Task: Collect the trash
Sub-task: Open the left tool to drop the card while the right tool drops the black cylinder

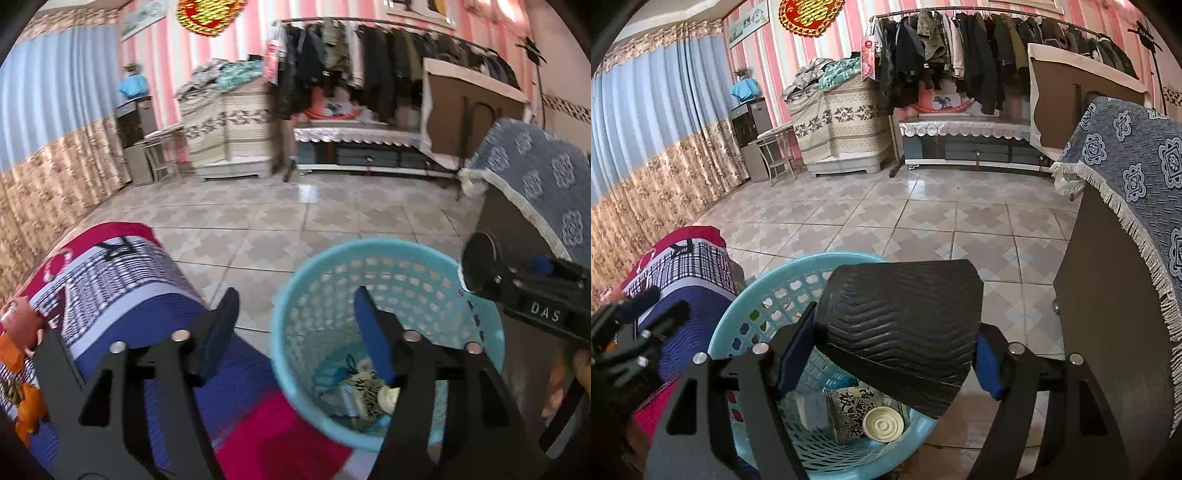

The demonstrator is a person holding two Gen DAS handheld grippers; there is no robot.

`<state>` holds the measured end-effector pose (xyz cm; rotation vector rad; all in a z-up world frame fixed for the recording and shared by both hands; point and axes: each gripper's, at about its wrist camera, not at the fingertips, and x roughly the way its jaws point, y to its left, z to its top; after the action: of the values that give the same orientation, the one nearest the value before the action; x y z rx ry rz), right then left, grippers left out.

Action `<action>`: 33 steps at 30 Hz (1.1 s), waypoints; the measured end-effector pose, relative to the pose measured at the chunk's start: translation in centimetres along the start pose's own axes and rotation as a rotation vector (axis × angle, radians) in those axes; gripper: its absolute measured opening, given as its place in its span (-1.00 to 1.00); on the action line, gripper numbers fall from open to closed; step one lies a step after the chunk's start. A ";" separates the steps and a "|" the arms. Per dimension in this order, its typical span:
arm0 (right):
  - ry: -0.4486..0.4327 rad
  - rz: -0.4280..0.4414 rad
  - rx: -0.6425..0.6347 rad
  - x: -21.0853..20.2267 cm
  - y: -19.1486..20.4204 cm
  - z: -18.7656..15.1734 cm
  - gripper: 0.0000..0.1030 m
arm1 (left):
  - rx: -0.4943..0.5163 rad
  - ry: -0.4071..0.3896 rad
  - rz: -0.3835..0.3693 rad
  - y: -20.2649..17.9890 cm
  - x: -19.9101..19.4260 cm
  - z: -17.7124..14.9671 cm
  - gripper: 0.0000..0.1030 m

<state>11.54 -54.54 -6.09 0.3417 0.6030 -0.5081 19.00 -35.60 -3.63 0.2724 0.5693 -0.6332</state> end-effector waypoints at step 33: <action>-0.088 0.026 -0.060 -0.4 5.8 0.3 0.83 | -0.234 -0.092 0.309 13.9 -8.2 -2.0 0.89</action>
<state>14.57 -49.74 -4.68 0.2682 0.5271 -0.4764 21.40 -20.07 0.46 0.1068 0.4945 -0.2750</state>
